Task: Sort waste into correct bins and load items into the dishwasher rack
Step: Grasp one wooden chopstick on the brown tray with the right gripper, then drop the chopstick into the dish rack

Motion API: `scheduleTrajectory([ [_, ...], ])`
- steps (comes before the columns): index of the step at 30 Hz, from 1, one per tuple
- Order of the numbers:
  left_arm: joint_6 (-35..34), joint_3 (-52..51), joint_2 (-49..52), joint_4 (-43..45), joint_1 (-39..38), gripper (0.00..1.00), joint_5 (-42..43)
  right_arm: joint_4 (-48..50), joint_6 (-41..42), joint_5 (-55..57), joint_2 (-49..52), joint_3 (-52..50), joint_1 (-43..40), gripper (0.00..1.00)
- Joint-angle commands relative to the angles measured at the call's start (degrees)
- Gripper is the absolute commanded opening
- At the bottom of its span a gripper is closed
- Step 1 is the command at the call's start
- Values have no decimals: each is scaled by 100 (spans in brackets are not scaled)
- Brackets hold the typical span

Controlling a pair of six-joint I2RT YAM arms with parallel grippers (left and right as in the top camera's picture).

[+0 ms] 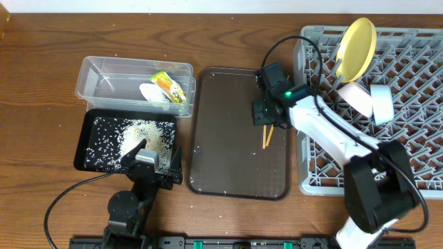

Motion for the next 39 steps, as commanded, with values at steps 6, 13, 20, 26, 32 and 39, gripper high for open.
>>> scheduleTrajectory([
  [6,76,-160,7,-74,28,94,59,275,817,487,719,2,63,39],
  [13,76,-160,7,-74,28,94,59,463,476,175,800,20,164,1],
  [20,76,-160,7,-74,28,94,59,444,-13,-278,-317,109,92,1],
  [26,76,-160,7,-74,28,94,59,149,-1097,-66,-1853,116,-356,1],
  [32,76,-160,7,-74,28,94,59,-404,-1534,367,-2240,96,-1342,1],
  [39,76,-160,7,-74,28,94,59,-595,-1534,404,-1443,-35,-1665,2],
])
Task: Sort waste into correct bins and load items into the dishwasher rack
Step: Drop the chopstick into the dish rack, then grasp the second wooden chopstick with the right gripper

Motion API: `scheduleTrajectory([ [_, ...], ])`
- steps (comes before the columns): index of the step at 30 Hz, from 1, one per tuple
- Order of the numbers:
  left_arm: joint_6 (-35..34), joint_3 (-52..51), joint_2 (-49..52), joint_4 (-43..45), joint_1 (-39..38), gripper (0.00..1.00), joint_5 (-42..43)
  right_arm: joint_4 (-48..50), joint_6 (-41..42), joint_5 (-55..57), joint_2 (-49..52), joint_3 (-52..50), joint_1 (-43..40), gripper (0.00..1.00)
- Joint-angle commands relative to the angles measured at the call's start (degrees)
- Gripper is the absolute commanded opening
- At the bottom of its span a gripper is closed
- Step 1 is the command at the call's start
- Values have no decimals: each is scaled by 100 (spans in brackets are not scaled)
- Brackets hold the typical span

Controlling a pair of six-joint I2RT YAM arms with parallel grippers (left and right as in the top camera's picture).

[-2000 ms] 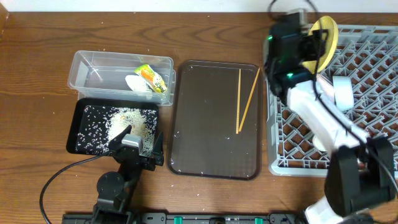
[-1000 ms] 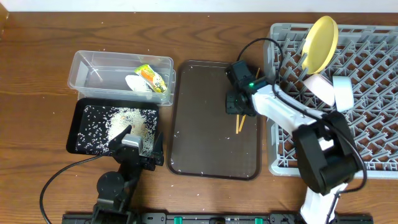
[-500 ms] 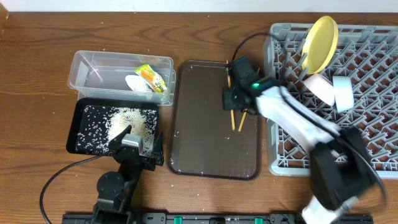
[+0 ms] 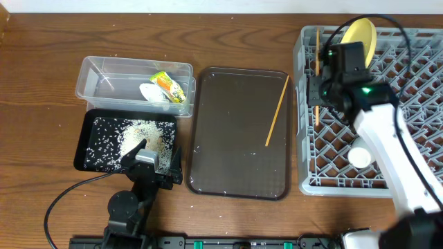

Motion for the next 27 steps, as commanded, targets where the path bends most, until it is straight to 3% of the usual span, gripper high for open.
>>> scheduleTrajectory([
  [1,76,-160,7,-74,28,94,59,-46,-160,107,461,-103,2,9],
  [2,76,-160,7,-74,28,94,59,-46,-151,107,531,-101,7,29],
  [3,76,-160,7,-74,28,94,59,-46,-103,109,542,-101,24,38],
  [5,76,-160,7,-74,28,94,59,-44,39,101,472,-68,81,46],
  [15,76,-160,7,-74,28,94,59,-28,129,-127,184,-13,1440,41],
  [18,76,-160,7,-74,28,94,59,-52,1012,487,529,-42,1878,34],
  [23,76,-160,7,-74,28,94,59,-31,2658,1569,1405,-70,2240,35],
  [27,76,-160,7,-74,28,94,59,39,3294,1755,1956,-70,2162,39],
])
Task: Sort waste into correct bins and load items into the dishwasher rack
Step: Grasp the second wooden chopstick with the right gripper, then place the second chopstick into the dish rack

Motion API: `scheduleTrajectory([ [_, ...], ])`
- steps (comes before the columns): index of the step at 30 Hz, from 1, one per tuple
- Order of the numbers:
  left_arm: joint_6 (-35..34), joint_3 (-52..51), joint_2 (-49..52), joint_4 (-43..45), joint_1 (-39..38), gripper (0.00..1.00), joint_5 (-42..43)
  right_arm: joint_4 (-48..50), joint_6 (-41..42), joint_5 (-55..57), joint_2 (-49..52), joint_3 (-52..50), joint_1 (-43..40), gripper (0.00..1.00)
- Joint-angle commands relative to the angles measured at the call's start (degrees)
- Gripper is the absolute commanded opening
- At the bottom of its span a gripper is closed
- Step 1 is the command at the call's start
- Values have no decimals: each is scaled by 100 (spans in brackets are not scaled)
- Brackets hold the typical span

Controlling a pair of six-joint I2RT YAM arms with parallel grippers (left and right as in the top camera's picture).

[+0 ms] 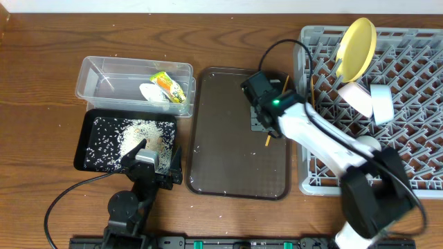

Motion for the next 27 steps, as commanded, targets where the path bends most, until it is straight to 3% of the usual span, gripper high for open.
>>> scheduleTrajectory([
  [1,76,-160,7,-74,28,94,59,55,1049,522,369,22,-101,39],
  [4,76,-160,7,-74,28,94,59,140,1062,282,673,22,-199,35],
  [11,76,-160,7,-74,28,94,59,149,964,-4,933,26,-236,1],
  [20,76,-160,7,-74,28,94,59,170,-1128,-422,-476,391,-369,1],
  [27,76,-160,7,-74,28,94,59,162,-2693,-398,-1692,398,-1176,1],
])
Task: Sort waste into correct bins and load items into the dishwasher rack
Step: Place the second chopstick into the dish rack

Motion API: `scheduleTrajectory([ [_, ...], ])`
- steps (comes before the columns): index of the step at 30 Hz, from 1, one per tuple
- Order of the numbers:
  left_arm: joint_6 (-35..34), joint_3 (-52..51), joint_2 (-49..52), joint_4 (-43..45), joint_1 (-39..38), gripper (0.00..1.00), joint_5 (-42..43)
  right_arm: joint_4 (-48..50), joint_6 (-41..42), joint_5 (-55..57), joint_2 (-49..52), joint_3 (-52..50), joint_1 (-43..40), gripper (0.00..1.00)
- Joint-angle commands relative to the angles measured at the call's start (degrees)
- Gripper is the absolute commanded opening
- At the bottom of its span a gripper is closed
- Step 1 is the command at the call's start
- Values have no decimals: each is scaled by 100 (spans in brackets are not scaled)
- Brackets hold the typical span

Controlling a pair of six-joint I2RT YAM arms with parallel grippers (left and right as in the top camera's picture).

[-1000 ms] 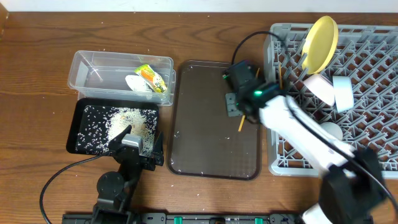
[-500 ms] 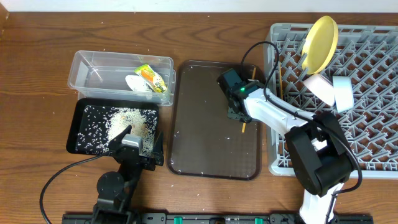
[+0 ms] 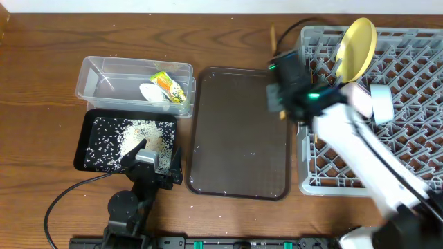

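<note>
My right gripper [image 3: 278, 102] hovers over the far right corner of the brown tray [image 3: 235, 152], next to the left wall of the grey dishwasher rack [image 3: 415, 159]. It is shut on a thin orange chopstick [image 3: 272, 36] that sticks out past it toward the far edge. A second chopstick [image 3: 313, 142] shows as a short orange sliver in the rack's left column. A yellow plate [image 3: 358, 38] and two white cups [image 3: 381, 101] stand in the rack. Down at the near edge, my left gripper [image 3: 140, 147] rests shut beside the black bin.
A clear bin [image 3: 104, 83] at the far left holds wrappers [image 3: 166, 86]. Just nearer than it is a black bin [image 3: 93, 142] with white rice. Only small crumbs lie on the brown tray. Black cables run along the table's near left and above the rack.
My right gripper was down on the chopstick in the middle right of the tray. Now it is by the tray's far right corner with the chopstick in it, and the tray is bare.
First my right gripper was down on chopsticks in the tray. Then it held one over the rack's left side while another lay on the tray. Then it was back on the tray at that second chopstick, which it now holds beside the rack. The left arm never moved.
</note>
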Motion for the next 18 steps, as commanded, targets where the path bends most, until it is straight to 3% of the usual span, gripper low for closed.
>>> scheduleTrajectory([
  [1,76,-160,7,-72,28,94,59,-92,-990,57,-203,39,-575,1],
  [9,76,-160,7,-72,28,94,59,-457,-997,-737,385,-44,-1582,2],
  [10,76,-160,7,-72,28,94,59,-487,-997,-863,479,-44,-1582,8],
  [12,76,-160,7,-72,28,94,59,-546,-992,-914,544,-44,-1554,34],
  [13,76,-160,7,-72,28,94,59,-590,-990,-909,538,-42,-1532,40],
  [18,76,-160,7,-72,28,94,59,-688,-673,-1322,-179,35,-1445,46],
])
